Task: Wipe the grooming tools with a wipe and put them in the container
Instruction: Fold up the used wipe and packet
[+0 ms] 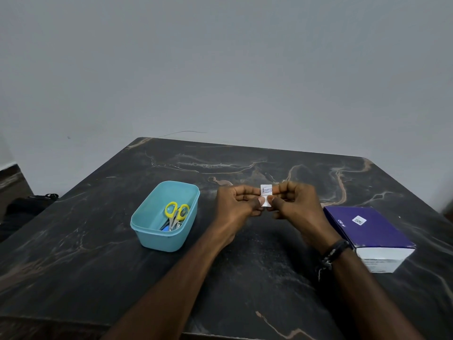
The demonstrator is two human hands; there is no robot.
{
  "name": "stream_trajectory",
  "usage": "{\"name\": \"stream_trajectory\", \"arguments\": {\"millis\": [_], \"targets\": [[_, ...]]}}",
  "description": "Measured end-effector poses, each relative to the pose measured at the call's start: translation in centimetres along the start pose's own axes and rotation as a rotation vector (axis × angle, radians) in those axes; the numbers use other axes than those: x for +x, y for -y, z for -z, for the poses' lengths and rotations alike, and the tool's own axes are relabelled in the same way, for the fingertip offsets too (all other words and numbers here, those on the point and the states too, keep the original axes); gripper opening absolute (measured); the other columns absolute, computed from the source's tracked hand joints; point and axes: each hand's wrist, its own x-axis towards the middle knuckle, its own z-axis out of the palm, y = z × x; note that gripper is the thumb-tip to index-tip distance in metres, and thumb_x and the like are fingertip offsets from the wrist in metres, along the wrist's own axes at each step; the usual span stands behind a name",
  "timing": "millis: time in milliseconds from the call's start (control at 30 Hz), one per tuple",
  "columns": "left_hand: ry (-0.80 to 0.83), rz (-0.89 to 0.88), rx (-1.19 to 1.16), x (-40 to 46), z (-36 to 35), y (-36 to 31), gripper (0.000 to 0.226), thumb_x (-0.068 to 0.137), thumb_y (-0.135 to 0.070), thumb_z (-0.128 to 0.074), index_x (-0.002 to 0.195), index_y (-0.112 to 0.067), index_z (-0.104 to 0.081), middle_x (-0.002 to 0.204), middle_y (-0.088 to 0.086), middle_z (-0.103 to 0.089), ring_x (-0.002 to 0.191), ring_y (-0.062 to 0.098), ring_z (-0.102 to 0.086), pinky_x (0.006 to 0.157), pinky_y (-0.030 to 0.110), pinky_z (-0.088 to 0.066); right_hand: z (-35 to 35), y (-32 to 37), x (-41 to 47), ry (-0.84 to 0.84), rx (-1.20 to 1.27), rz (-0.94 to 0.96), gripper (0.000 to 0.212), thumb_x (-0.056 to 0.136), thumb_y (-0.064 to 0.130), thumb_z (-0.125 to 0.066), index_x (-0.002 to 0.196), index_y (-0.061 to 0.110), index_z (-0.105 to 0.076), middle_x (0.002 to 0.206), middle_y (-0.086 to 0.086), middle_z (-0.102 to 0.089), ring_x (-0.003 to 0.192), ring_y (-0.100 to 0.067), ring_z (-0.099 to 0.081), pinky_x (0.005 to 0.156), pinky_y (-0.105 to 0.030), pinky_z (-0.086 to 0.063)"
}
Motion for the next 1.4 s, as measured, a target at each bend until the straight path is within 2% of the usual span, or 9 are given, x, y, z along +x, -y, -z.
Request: {"name": "stream_trajectory", "arguments": {"millis": [133,367,567,733,933,1033,1133,1300,1400], "targets": [[-0.017,0.004,0.006,0.08,0.15,-0.06,0.014,0.079,0.004,-0.072,0.087,-0.007,-0.071,0.079,0.017,-0.073,0.066,0.025,-0.069,0.070,0.040,-0.061,0.01,0.20,-0.18,0.051,0.024,-0.040,0.012,0.088,-0.003,-0.061,0.098,0.005,-0.063,0.085,-0.018,-0.069,0.070,-0.021,-0.068,0.052,-0.028,-0.054],[-0.012,0.086,-0.042,0.04,0.35,-0.64,0.015,0.082,0.004,-0.064,0.085,-0.009,-0.071,0.074,0.015,-0.071,0.060,0.020,-0.063,0.062,0.035,-0.058,-0.07,0.52,-0.51,0.113,0.053,-0.025,0.018,0.089,-0.003,-0.059,0.098,0.013,-0.061,0.077,-0.017,-0.070,0.061,-0.018,-0.067,0.051,-0.029,-0.053],[0.045,0.183,-0.191,0.22,0.26,-0.43,0.020,0.083,0.008,-0.059,0.078,-0.008,-0.070,0.074,0.014,-0.068,0.058,0.017,-0.059,0.058,0.030,-0.054,-0.23,0.40,-0.46,0.087,0.094,0.026,0.019,0.087,-0.009,-0.057,0.089,0.009,-0.063,0.072,-0.016,-0.067,0.057,-0.017,-0.064,0.048,-0.028,-0.050],[0.018,0.170,-0.213,0.16,0.15,-0.55,0.022,0.084,0.009,-0.056,0.076,-0.007,-0.071,0.077,0.016,-0.069,0.059,0.017,-0.061,0.058,0.029,-0.054,-0.57,0.27,-0.43,0.037,0.098,0.049,0.020,0.087,-0.007,-0.055,0.084,0.008,-0.067,0.078,-0.020,-0.068,0.062,-0.021,-0.066,0.047,-0.029,-0.050],[-0.016,0.151,-0.231,0.06,0.11,-0.67,0.019,0.084,0.008,-0.059,0.077,-0.006,-0.070,0.077,0.016,-0.069,0.059,0.017,-0.061,0.059,0.029,-0.054,-0.54,0.21,-0.57,0.049,0.113,0.078,0.008,0.091,0.013,-0.064,0.087,0.009,-0.071,0.077,-0.014,-0.072,0.067,-0.022,-0.071,0.049,-0.030,-0.053],[-0.021,0.146,-0.235,0.05,0.15,-0.68,0.016,0.083,0.008,-0.061,0.079,-0.004,-0.070,0.078,0.015,-0.069,0.062,0.017,-0.062,0.059,0.029,-0.055,-0.59,0.19,-0.55,0.040,0.101,0.080,0.004,0.088,0.011,-0.067,0.092,0.010,-0.069,0.079,-0.013,-0.073,0.070,-0.023,-0.072,0.050,-0.029,-0.053],[-0.028,0.133,-0.226,0.06,0.18,-0.69,0.016,0.083,0.009,-0.060,0.079,-0.003,-0.070,0.077,0.014,-0.069,0.064,0.019,-0.064,0.060,0.029,-0.055,-0.53,0.17,-0.44,0.036,0.122,0.017,0.018,0.085,0.011,-0.070,0.102,0.011,-0.064,0.081,-0.013,-0.074,0.071,-0.022,-0.073,0.052,-0.027,-0.053],[-0.025,0.126,-0.220,0.05,0.19,-0.64,0.021,0.084,0.011,-0.053,0.077,-0.001,-0.068,0.079,0.015,-0.069,0.068,0.023,-0.068,0.065,0.033,-0.058,-0.32,0.02,-0.42,0.076,0.154,-0.014,0.008,0.086,0.007,-0.068,0.093,0.004,-0.071,0.078,-0.011,-0.074,0.067,-0.015,-0.071,0.055,-0.022,-0.054],[0.007,0.140,-0.271,0.10,0.31,-0.67,0.015,0.086,0.006,-0.056,0.087,-0.002,-0.068,0.085,0.020,-0.070,0.073,0.028,-0.069,0.067,0.036,-0.058,-0.37,-0.17,-0.26,0.058,0.160,-0.013,0.009,0.086,0.006,-0.068,0.093,0.001,-0.070,0.079,-0.013,-0.073,0.066,-0.015,-0.069,0.056,-0.022,-0.053]]}}
